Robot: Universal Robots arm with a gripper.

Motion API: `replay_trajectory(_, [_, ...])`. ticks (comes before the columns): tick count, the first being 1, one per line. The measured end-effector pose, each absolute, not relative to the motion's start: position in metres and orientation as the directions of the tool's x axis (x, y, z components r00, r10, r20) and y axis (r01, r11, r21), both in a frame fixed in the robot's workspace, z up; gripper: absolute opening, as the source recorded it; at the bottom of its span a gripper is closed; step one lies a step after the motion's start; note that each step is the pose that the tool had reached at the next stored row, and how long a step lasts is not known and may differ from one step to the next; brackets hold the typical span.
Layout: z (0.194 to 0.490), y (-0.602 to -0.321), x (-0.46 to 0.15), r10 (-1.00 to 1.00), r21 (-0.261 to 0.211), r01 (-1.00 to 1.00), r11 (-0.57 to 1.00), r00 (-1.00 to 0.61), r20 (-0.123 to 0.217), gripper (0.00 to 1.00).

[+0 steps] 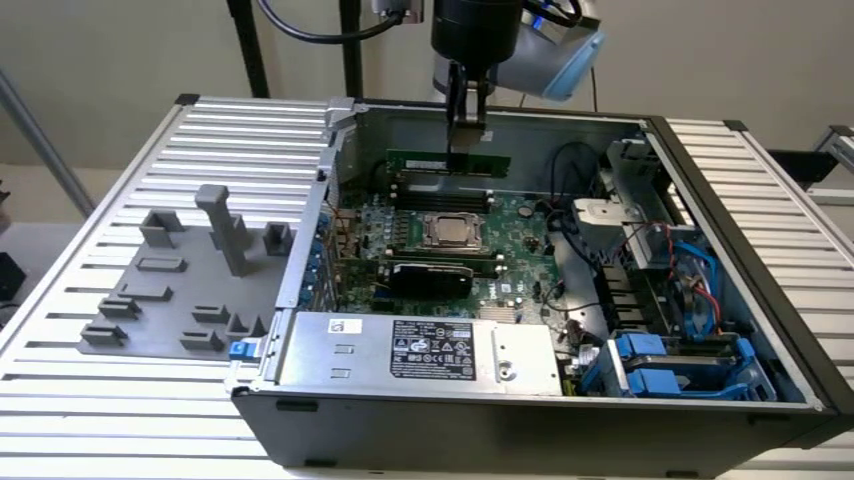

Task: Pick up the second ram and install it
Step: 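Insert the second ram into the second slot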

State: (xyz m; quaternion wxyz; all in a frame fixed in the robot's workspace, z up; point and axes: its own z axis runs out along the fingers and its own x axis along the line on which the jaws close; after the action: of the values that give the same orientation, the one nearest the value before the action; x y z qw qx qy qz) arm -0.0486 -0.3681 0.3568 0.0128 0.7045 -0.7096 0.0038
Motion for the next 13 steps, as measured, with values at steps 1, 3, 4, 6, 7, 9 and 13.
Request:
replay_trajectory(1, [0.357,-0.368,-0.049,-1.0,0.013,-1.0,0.007,-0.007,0.024,0.0])
replay_trajectory(3, [0.357,-0.368,-0.049,-1.0,0.013,-1.0,0.007,-0.007,0.024,0.0])
replay_trajectory(4, [0.357,-0.368,-0.049,-1.0,0.013,-1.0,0.007,-0.007,0.024,0.0])
replay_trajectory(6, [0.357,-0.368,-0.049,-1.0,0.012,-1.0,0.007,-0.007,0.024,0.0])
replay_trajectory(7, [0.355,-0.368,-0.049,-1.0,0.012,-1.0,0.007,-0.007,0.023,0.0])
replay_trajectory(9, [0.352,-0.368,-0.049,-1.0,0.012,-1.0,0.007,-0.007,0.023,0.0])
replay_trajectory(13, [0.345,-0.368,-0.048,-1.0,0.012,-1.0,0.008,-0.008,0.023,0.0])
